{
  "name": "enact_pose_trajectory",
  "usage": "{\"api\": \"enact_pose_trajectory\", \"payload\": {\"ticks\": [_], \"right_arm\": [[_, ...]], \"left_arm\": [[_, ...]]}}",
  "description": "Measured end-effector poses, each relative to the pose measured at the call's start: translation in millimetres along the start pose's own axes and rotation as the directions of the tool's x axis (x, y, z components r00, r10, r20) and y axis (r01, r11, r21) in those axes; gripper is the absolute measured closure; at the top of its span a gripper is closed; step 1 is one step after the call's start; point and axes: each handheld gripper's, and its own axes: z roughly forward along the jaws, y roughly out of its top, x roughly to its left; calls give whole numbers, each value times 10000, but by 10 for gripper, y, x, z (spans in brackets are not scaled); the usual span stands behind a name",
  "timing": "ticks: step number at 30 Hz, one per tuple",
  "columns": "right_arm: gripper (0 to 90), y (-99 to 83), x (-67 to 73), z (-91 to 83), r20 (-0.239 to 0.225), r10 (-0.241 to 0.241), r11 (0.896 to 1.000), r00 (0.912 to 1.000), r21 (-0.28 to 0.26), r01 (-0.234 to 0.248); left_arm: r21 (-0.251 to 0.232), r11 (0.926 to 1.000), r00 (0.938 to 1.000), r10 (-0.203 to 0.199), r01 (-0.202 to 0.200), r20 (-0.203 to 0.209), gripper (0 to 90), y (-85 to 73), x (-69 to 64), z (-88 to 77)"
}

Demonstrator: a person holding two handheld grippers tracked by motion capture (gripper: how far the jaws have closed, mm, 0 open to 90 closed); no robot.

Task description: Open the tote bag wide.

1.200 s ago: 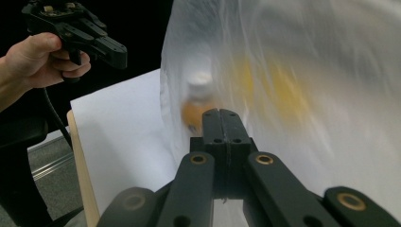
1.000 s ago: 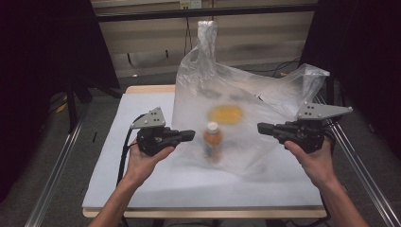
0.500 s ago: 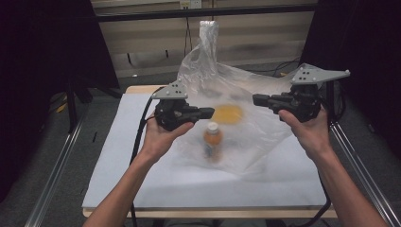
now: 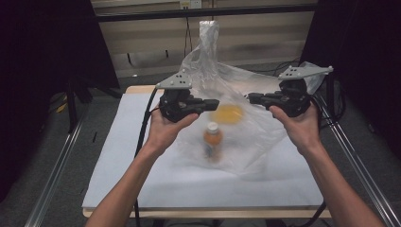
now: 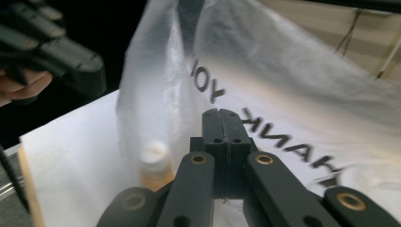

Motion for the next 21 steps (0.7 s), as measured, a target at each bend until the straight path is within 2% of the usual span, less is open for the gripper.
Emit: {"api": "enact_pose_trajectory", "payload": {"ticks": [3,4,6,9,15,16,21], "right_arm": [[900,-31,51,67,-72,-56,9999,10000,88,56],[900,-72,89,153,-192,-120,9996,9997,236,124],[900,-86,98,183,-247,-93,9997,9997,239,99],[900,-151,143,318,-515,-29,9994,9987,348,47],[900,-227,207,462,-802,125,9995,9967,285,-103],[900,-256,246,516,-913,130,9994,9957,328,-101],[900,-332,342,624,-1272,185,9991,9917,402,-135]], "left_arm": [[-72,10000,10000,-15,14,-70,900,24,4,-4],[-69,10000,10000,47,-47,-83,900,46,4,-5],[-138,9999,10000,32,-33,-69,900,58,-1,-1],[-217,9997,10000,71,-72,-41,900,111,-20,21],[-169,9998,9999,141,-141,-28,900,155,-5,83],[-245,9997,10000,6,-7,-43,900,165,-4,121],[-127,9999,10000,-71,70,-70,900,172,5,200]]}}
